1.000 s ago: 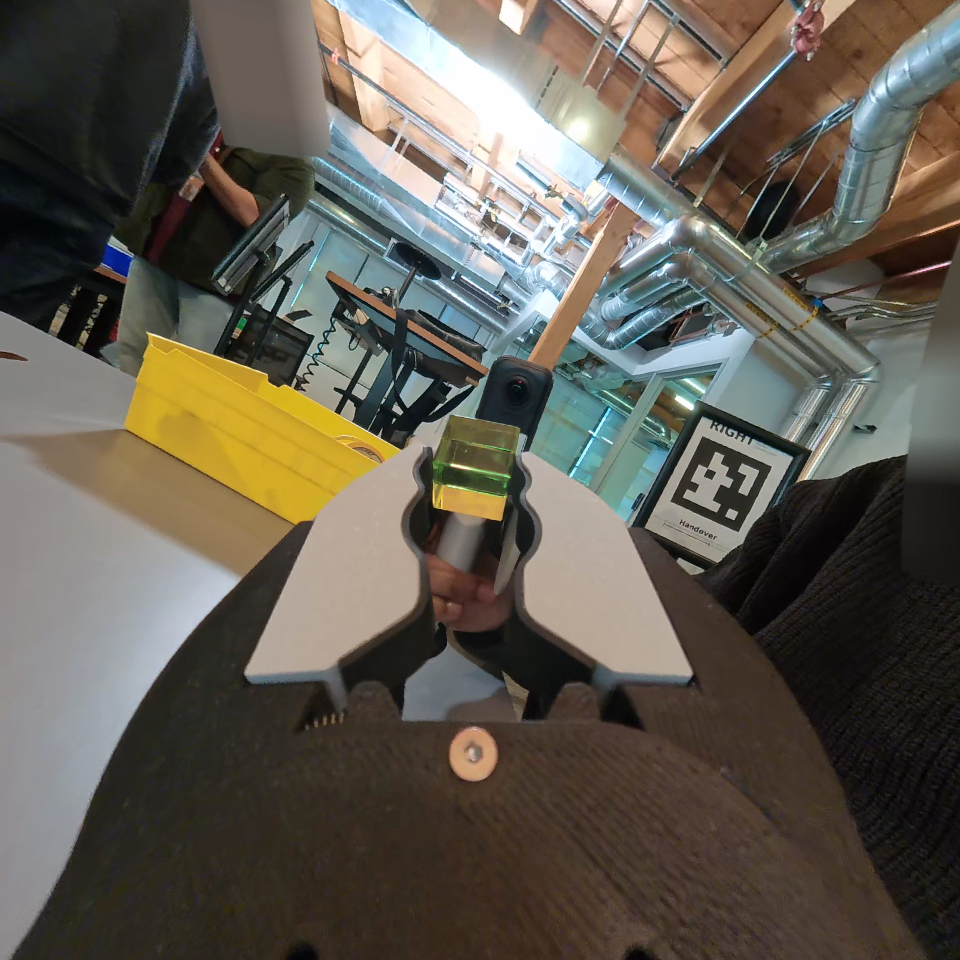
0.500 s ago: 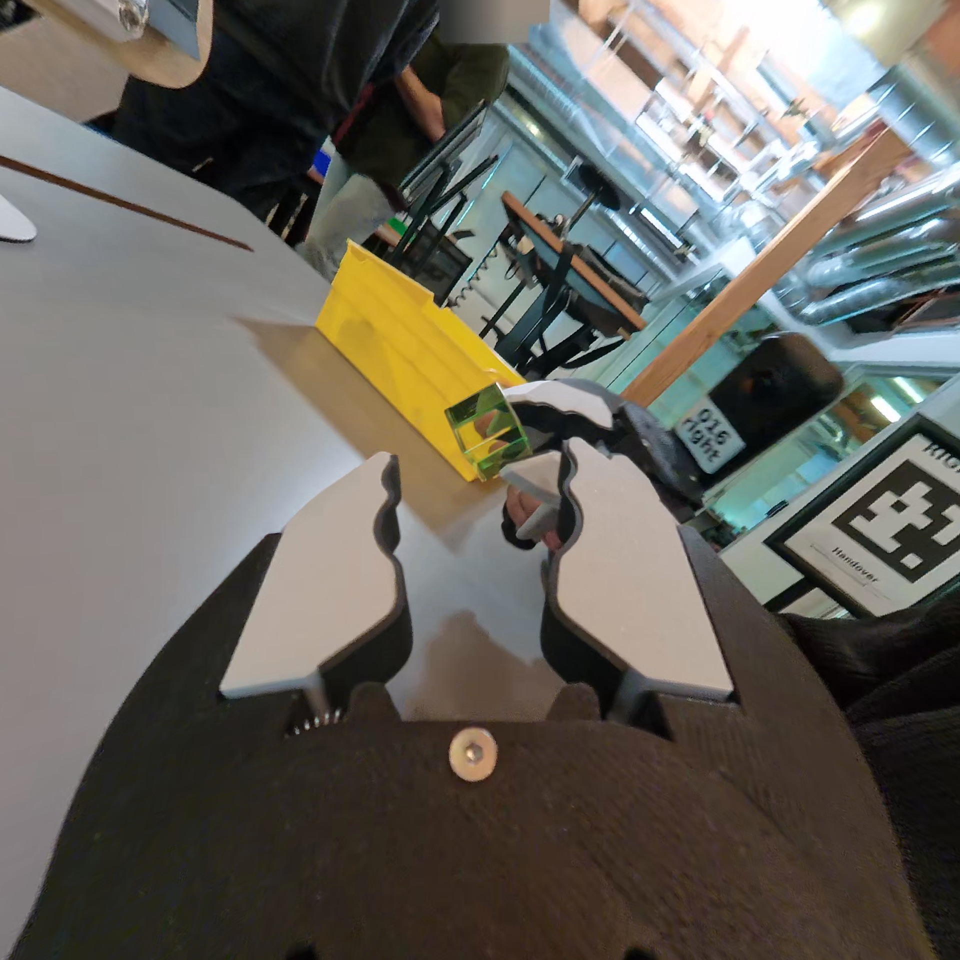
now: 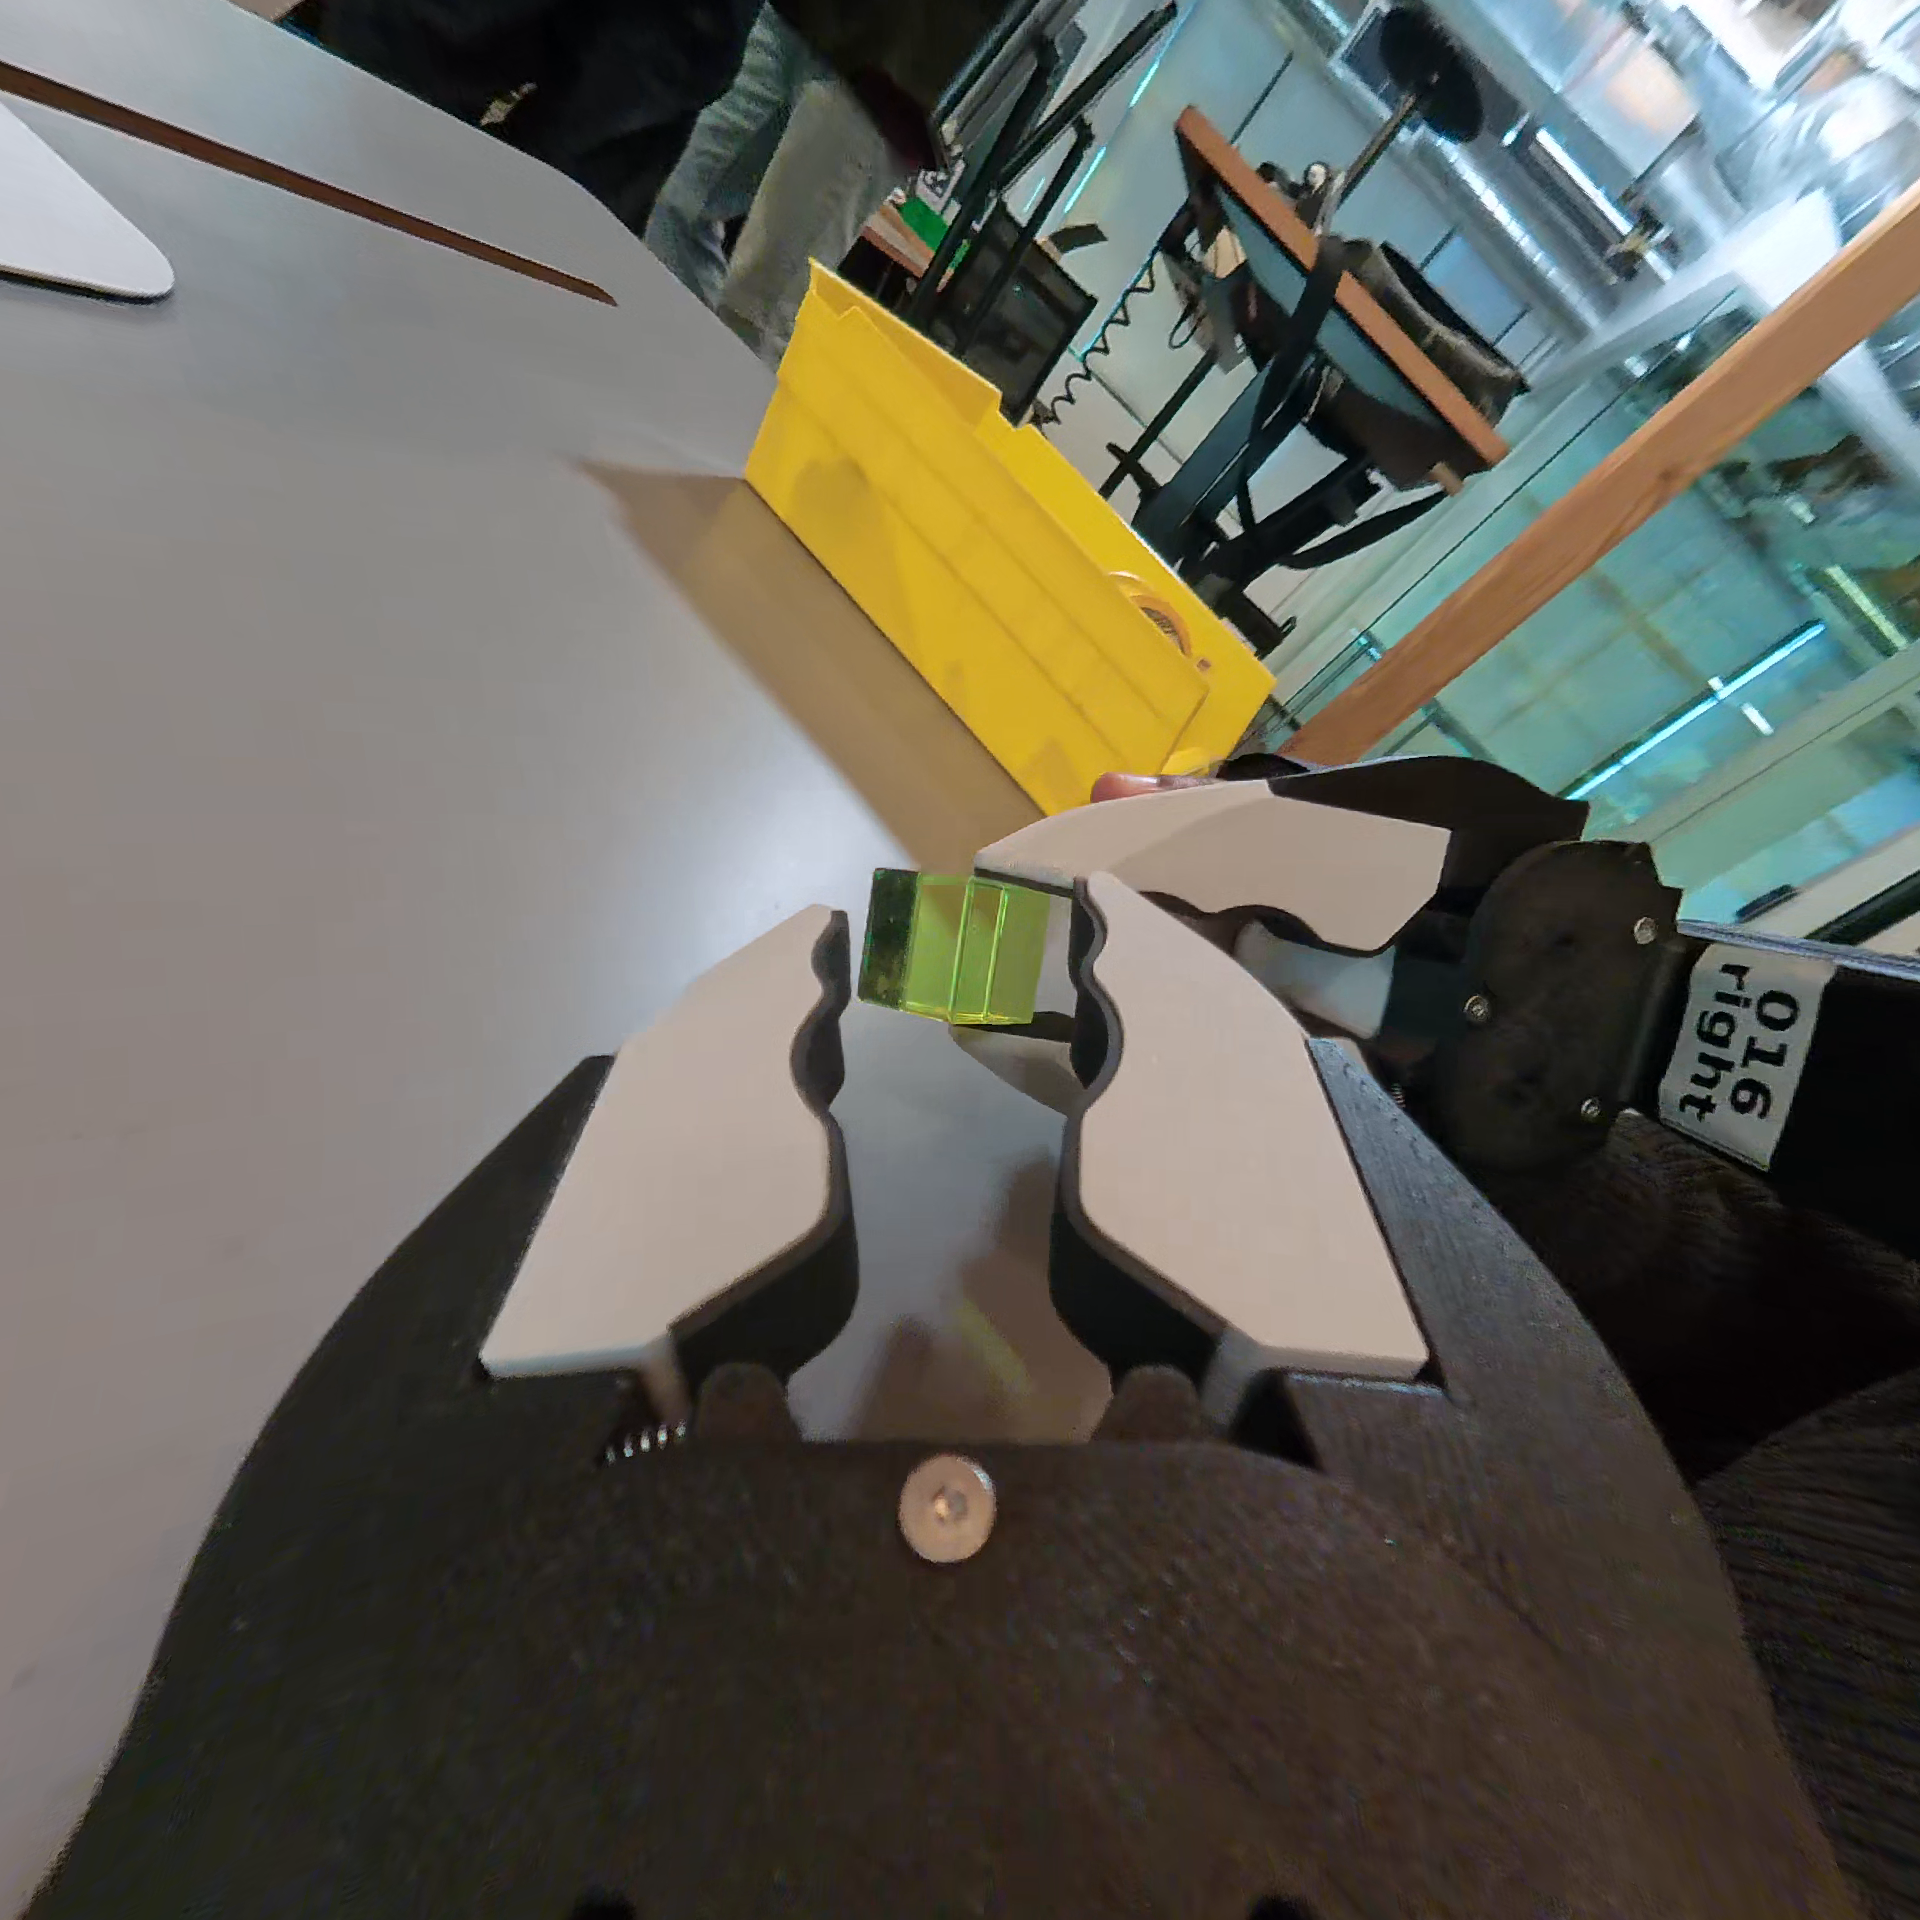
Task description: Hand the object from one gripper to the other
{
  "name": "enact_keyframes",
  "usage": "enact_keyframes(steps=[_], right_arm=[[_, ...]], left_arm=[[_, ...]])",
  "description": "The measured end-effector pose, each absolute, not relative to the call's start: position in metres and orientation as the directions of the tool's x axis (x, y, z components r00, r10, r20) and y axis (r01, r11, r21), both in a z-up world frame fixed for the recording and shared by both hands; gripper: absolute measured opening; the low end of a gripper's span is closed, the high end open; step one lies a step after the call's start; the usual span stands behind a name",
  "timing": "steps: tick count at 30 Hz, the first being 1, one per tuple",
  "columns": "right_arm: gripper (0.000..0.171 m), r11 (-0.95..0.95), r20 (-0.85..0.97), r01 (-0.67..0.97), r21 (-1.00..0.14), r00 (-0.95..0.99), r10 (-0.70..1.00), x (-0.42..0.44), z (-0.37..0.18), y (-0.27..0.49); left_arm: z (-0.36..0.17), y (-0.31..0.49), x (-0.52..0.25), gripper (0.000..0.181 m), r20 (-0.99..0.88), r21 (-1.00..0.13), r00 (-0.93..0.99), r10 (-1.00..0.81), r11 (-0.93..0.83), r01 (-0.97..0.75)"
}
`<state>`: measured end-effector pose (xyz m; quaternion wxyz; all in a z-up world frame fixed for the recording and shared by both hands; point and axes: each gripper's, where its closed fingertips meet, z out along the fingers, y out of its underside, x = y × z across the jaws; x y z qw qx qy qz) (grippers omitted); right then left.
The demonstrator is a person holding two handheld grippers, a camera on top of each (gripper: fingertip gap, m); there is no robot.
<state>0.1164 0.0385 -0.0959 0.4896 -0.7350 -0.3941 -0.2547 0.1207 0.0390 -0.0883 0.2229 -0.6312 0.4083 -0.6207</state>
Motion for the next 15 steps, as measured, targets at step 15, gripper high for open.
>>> enact_keyframes(steps=[15], right_arm=[[0.028,-0.179,0.771,0.834,-0.522,0.551,0.32,0.113,-0.093,0.038]], left_arm=[[-0.104,0.03,0.123,0.039,0.363,-0.886,-0.068,-0.929,-0.322,-0.333]])
